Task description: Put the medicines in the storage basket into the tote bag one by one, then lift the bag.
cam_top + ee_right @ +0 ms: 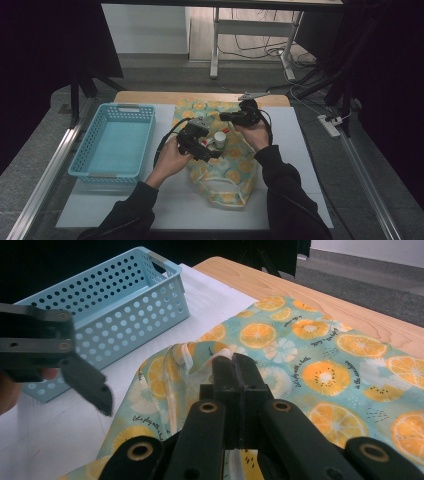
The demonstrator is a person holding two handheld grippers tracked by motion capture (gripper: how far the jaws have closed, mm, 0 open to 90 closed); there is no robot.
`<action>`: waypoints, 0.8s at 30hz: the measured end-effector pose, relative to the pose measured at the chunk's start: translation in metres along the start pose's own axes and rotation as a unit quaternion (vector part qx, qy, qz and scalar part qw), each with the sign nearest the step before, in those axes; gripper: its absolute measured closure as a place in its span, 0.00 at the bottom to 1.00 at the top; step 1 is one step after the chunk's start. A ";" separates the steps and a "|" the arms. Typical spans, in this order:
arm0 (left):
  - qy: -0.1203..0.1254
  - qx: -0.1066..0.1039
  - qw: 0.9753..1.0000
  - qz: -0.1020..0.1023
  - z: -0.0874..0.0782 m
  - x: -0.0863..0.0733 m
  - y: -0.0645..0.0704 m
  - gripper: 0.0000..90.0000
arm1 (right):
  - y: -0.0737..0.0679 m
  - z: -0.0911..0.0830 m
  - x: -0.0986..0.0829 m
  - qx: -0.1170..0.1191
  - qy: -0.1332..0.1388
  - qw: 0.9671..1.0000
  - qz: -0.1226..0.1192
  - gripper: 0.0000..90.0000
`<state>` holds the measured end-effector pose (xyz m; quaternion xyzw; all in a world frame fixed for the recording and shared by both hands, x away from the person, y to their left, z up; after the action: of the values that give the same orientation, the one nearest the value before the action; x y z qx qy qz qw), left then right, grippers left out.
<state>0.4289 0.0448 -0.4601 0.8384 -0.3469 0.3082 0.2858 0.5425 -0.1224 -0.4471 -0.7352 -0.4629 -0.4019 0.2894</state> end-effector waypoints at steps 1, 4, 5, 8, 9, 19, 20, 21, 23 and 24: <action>0.001 -0.002 1.000 0.001 -0.001 -0.001 0.002 0.02 | 0.000 0.000 0.000 0.000 0.000 1.000 0.000 1.00; 0.003 -0.006 1.000 0.003 -0.005 -0.006 0.005 0.02 | -0.001 0.000 0.000 0.002 0.000 1.000 -0.001 1.00; 0.003 -0.008 1.000 0.003 -0.006 -0.008 0.006 0.02 | -0.001 0.000 0.000 0.002 0.000 1.000 -0.001 1.00; 0.002 -0.009 1.000 0.005 -0.009 -0.013 0.007 0.02 | -0.002 0.000 0.000 0.002 0.000 1.000 -0.002 1.00; 0.001 -0.010 1.000 0.003 -0.009 -0.015 0.007 0.02 | -0.002 0.000 0.000 0.003 0.000 1.000 -0.003 1.00; -0.007 0.002 1.000 0.010 -0.007 -0.031 0.012 0.00 | -0.004 -0.001 0.000 0.004 0.000 1.000 -0.004 1.00; -0.010 0.001 1.000 0.008 -0.006 -0.033 0.013 0.00 | -0.004 -0.001 0.000 0.004 0.000 1.000 -0.004 1.00; -0.012 0.003 1.000 0.009 -0.004 -0.034 0.014 0.00 | -0.004 -0.001 0.000 0.004 0.001 1.000 -0.004 1.00; -0.017 0.001 1.000 0.006 -0.001 -0.037 0.015 0.00 | -0.004 -0.001 0.000 0.004 0.002 1.000 -0.004 1.00; -0.019 -0.001 1.000 0.005 0.002 -0.039 0.016 0.00 | -0.004 -0.001 0.000 0.004 0.002 1.000 -0.004 1.00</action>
<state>0.3949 0.0496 -0.4850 0.8422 -0.3568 0.2928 0.2787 0.5385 -0.1218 -0.4459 -0.7310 -0.4668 -0.4028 0.2922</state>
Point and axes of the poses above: each handheld gripper's, and its own axes: z roughly forward along the jaws, x roughly out of its top, y roughly to its right, the point moved 3 cm from there along z, roughly forward along the jaws, and after that the axes turned 10 degrees about -z, right-handed, at the moved point
